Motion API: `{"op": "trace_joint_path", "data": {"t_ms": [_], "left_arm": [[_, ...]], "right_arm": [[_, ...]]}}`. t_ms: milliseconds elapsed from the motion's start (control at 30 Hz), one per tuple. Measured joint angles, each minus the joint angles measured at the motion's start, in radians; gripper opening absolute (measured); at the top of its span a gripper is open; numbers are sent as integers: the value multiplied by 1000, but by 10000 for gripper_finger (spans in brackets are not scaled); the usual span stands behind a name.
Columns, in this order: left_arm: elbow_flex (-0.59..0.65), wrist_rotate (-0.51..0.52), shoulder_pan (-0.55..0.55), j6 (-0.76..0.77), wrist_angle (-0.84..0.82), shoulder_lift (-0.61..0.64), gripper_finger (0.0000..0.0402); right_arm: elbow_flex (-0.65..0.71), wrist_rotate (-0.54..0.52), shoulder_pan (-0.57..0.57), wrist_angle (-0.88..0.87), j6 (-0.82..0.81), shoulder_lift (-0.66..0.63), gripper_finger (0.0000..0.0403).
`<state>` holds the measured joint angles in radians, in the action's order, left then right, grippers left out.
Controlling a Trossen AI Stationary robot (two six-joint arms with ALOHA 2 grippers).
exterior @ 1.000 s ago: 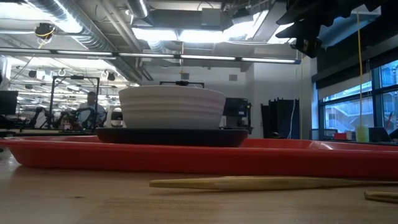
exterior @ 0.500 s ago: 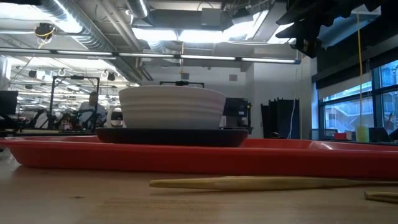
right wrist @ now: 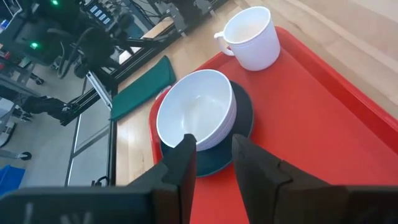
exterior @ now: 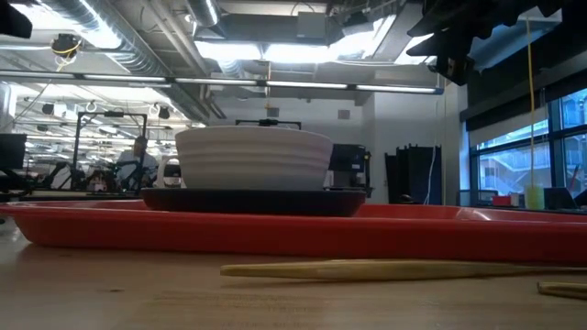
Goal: Set up tray
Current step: Put the green napkin to the right of the black plate on the red tray
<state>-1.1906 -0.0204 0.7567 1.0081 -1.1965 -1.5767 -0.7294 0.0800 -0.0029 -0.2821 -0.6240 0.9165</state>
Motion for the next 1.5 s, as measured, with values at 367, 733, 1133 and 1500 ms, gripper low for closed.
{"op": "trace_joint_path", "data": {"t_ms": [367,733,1133,1500], "left_arm": [[71,205,0,146,69,125,187],[556,117,45,289,306,578,189],[826,61,40,466,467,767,194],[903,-5,40,475,562,756,196]], "right_arm": [[0,-109,0,2,-81,0,107],[0,-256,-8,9,-157,0,107],[0,-255,-19,9,-161,0,107],[0,-255,-19,10,-243,0,107]]}}
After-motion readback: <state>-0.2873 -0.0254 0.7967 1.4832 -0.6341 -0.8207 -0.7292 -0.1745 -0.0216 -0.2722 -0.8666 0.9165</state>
